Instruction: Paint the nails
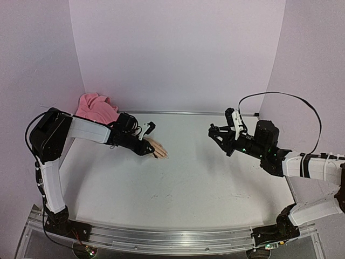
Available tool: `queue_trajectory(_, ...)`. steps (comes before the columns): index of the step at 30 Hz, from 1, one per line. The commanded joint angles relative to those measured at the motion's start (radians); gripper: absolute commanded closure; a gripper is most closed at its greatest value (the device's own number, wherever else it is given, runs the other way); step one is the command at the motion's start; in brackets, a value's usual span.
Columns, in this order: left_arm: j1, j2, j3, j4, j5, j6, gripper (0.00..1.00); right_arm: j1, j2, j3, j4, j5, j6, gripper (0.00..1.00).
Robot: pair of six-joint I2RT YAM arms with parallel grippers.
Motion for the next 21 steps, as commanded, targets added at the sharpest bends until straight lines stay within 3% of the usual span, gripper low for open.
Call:
queue_trajectory(1, 0.006, -0.012, 0.048, 0.035, 0.005, 0.013, 1.0, -0.004, -0.012, 0.006, 0.08, -0.015, 0.01, 1.0)
queue_trajectory(21, 0.006, 0.002, 0.051, 0.036, 0.007, 0.022, 1.0, -0.006, -0.008, 0.009, 0.08, -0.019, 0.009, 1.0)
